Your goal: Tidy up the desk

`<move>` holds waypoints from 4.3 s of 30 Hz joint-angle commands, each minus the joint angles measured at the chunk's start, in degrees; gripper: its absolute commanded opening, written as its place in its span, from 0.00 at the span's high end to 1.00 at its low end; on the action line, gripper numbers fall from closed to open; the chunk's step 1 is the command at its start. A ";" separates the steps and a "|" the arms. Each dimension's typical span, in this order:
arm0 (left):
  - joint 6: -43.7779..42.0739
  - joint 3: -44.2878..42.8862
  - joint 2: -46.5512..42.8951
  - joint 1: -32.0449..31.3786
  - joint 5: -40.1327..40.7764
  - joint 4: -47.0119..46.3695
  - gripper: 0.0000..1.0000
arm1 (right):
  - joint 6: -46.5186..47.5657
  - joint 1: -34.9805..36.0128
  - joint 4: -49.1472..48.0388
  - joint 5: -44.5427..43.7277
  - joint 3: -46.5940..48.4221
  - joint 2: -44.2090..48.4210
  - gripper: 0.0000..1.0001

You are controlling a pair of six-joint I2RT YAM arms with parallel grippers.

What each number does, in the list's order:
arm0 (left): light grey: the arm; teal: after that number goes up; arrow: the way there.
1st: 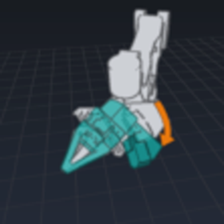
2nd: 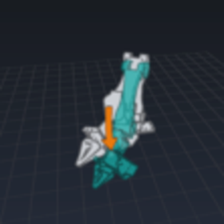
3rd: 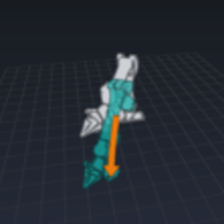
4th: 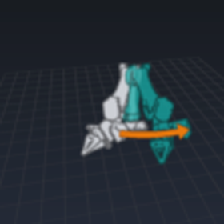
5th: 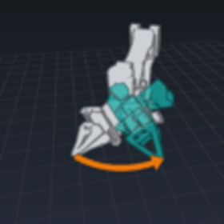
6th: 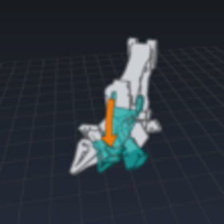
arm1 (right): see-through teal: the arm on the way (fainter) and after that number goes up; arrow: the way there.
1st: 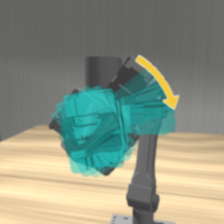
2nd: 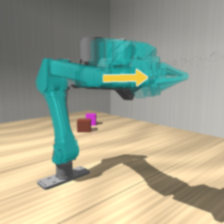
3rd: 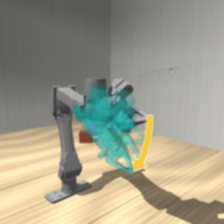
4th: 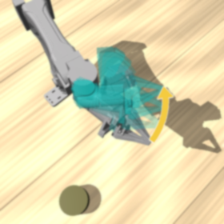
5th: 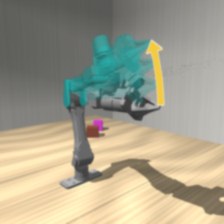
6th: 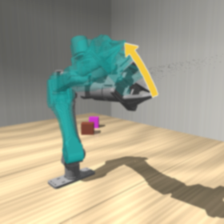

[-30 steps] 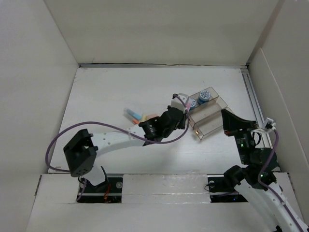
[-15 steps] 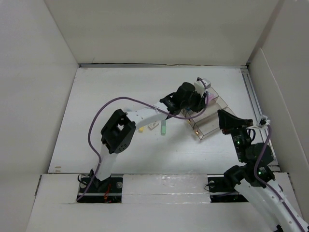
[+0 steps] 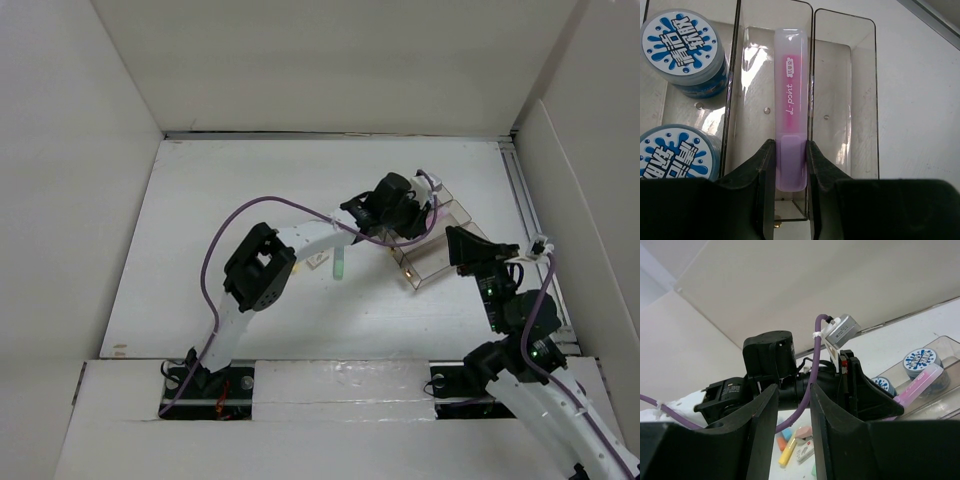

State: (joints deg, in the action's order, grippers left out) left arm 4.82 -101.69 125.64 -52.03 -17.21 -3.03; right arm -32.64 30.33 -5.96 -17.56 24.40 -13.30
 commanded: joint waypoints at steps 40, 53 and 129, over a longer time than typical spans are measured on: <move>4.50 12.04 -7.52 -3.52 -5.73 -9.45 0.70 | -0.05 -0.36 -3.45 0.95 1.17 -4.01 0.60; 8.79 28.79 -22.36 -3.52 5.49 -21.66 0.45 | 0.73 -0.36 -3.89 2.70 1.70 -5.51 0.61; 13.55 15.66 -10.97 -12.22 14.31 -18.25 1.00 | 0.21 -0.36 -1.08 0.77 0.38 5.92 0.85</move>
State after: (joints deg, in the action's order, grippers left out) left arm 20.36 -80.97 113.16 -64.38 -0.89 -21.43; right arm -32.47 30.30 -6.83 -16.71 24.38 -7.11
